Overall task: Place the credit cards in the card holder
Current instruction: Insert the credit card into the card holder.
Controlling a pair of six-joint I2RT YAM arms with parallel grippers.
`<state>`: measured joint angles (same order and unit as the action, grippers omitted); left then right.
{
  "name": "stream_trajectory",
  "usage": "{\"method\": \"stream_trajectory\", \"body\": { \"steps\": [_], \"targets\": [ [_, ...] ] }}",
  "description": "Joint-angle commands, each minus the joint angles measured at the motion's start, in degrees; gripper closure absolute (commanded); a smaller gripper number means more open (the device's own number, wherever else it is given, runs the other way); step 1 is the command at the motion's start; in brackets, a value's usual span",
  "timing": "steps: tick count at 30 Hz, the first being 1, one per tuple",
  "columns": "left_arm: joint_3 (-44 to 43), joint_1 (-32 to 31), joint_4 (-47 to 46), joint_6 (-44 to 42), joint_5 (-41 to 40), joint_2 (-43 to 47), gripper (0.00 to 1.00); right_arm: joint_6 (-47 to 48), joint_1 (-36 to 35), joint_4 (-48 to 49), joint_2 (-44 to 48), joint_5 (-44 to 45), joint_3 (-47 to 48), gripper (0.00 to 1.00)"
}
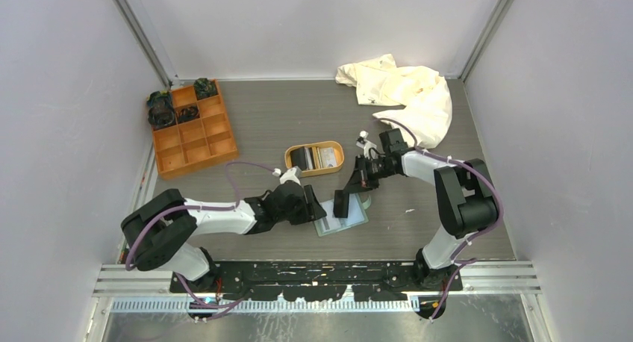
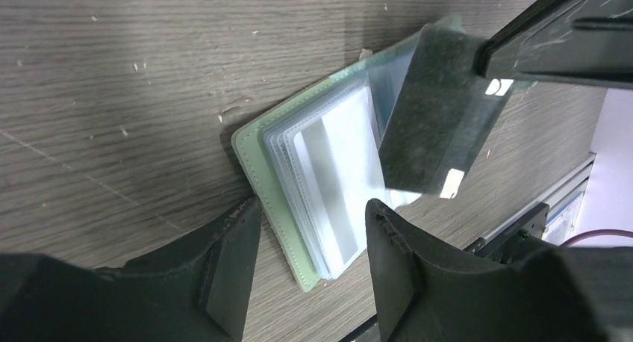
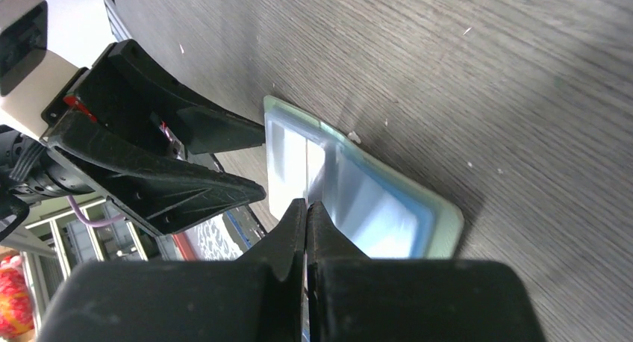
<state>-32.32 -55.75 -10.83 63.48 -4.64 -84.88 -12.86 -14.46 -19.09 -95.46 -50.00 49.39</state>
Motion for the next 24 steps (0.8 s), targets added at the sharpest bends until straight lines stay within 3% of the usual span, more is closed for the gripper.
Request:
{"method": "stream_trajectory", "body": {
  "steps": [1, 11, 17, 24],
  "targets": [
    [-2.0, 0.5, 4.6, -1.8, 0.0, -2.8, 0.46, -2.9, -1.7, 3.8, -0.8, -1.8, -0.7, 0.99],
    [-4.0, 4.6, 9.5, -5.6, -0.6, -1.2, 0.48, -7.3, -2.2, 6.5, 2.0, 4.1, -3.6, 0.99],
    [-3.1, 4.6, 9.5, -6.3, 0.0, 0.7, 0.51, -8.6, -1.3, 3.3, 7.1, 8.8, -6.7, 0.99],
    [-1.4, 4.5, 8.9, -5.9, 1.3, 3.6, 0.53, -14.4, -3.0, 11.7, 13.0, 11.3, -12.8, 0.99]
  ]
}}
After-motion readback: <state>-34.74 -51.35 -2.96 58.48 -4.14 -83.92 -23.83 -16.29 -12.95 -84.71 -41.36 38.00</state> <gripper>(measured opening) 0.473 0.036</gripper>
